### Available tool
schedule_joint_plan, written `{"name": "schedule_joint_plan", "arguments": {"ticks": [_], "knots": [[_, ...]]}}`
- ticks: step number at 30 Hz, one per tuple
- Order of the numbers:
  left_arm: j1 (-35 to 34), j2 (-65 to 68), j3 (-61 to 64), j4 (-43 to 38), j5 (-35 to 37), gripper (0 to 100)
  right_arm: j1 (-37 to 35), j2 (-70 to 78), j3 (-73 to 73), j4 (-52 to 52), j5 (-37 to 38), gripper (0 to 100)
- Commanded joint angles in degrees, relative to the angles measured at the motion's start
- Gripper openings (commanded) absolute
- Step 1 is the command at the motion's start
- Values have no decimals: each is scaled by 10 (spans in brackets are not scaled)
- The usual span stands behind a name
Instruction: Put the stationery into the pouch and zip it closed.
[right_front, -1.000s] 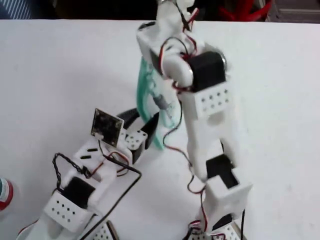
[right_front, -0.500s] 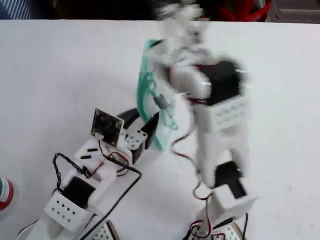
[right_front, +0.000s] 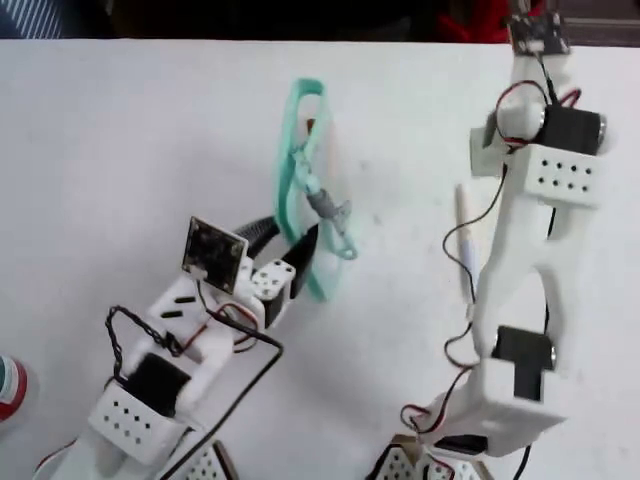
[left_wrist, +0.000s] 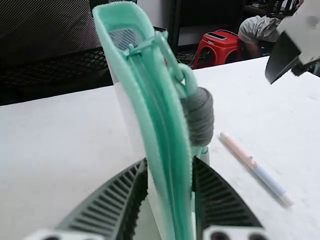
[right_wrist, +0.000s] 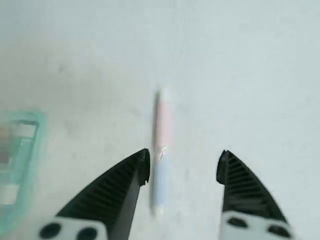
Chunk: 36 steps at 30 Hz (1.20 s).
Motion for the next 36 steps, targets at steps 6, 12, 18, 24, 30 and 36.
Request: {"name": "schedule_joint_plan", "arguments": {"ticks": [6,12,18,24,30,36], "knots": [[8,-6,3,-16,0,146,8,138,33,-142,7,246],[9,-6,6,-18,0,146,9,255,-4,-189,7,236],[9,-6,6,-18,1,146,29,415,-150,-179,11,209],[9,-6,6,-18,1,146,37,533,-361,-56,71,8],[9,-6,6,-18,1,146,40,547,-601,111,71,19],[9,-6,7,-18,1,146,36,508,-737,138,72,17]]}}
